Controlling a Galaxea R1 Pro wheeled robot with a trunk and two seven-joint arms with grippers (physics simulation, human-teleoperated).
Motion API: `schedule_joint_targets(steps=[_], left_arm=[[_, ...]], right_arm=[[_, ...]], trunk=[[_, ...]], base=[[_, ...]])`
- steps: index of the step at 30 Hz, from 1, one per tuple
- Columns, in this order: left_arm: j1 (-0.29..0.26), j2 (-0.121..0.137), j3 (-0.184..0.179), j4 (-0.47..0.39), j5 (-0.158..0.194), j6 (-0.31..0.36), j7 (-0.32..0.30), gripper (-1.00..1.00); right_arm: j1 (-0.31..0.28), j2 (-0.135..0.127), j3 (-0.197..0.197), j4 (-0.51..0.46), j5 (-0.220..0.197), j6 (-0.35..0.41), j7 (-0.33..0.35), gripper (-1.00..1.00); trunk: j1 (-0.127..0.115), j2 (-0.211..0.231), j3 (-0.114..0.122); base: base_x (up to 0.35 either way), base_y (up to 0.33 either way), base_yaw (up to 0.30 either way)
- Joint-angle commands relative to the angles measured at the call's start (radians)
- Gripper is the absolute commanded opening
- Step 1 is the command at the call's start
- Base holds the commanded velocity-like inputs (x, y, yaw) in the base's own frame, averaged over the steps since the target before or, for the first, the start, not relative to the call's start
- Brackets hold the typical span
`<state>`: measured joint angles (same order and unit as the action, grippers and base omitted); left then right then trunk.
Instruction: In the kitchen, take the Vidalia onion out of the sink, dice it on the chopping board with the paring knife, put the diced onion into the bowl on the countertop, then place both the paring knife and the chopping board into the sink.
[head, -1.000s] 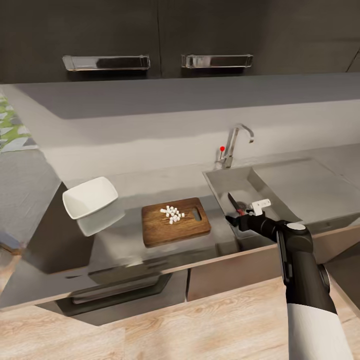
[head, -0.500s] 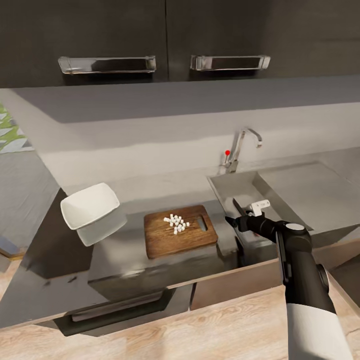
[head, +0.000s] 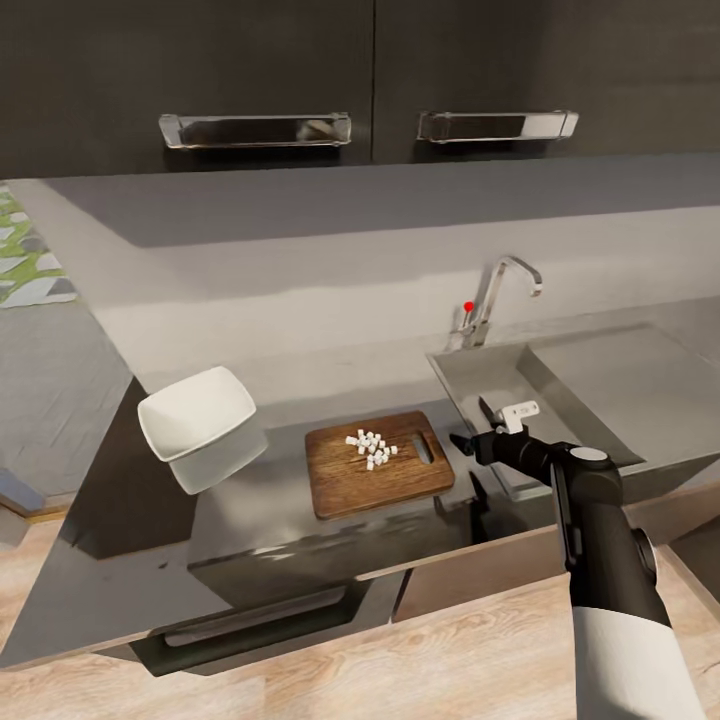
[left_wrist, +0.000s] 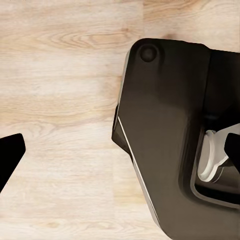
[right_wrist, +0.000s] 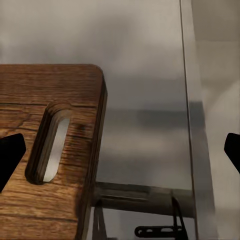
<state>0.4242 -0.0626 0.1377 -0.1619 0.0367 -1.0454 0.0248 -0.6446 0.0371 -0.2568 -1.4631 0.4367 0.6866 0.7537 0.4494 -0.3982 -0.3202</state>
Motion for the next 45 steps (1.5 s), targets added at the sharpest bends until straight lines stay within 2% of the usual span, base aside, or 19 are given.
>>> schedule_joint_targets(steps=[1, 11, 27, 45], left_arm=[[0.001, 0.000, -0.002, -0.002, 0.003, -0.001, 0.003, 1.00], [0.001, 0.000, -0.002, -0.002, 0.003, -0.001, 0.003, 1.00], [0.001, 0.000, -0.001, -0.002, 0.003, -0.001, 0.003, 1.00], [0.001, -0.001, -0.003, -0.001, 0.003, -0.001, 0.002, 1.00]], right_arm=[[-0.001, 0.001, -0.002, 0.001, 0.010, 0.002, 0.010, 1.00], [-0.001, 0.001, -0.002, 0.013, 0.010, 0.002, 0.010, 1.00], [-0.001, 0.001, -0.002, 0.015, 0.010, 0.003, 0.007, 1.00], [-0.001, 0.001, -0.002, 0.032, 0.010, 0.002, 0.007, 1.00]], trunk=[[0.001, -0.002, -0.002], [0.001, -0.002, -0.005], [0.001, -0.002, -0.030], [0.001, -0.002, -0.059]], base=[[0.000, 0.005, 0.000], [0.063, 0.023, 0.000], [0.084, 0.025, 0.000], [0.004, 0.019, 0.000]])
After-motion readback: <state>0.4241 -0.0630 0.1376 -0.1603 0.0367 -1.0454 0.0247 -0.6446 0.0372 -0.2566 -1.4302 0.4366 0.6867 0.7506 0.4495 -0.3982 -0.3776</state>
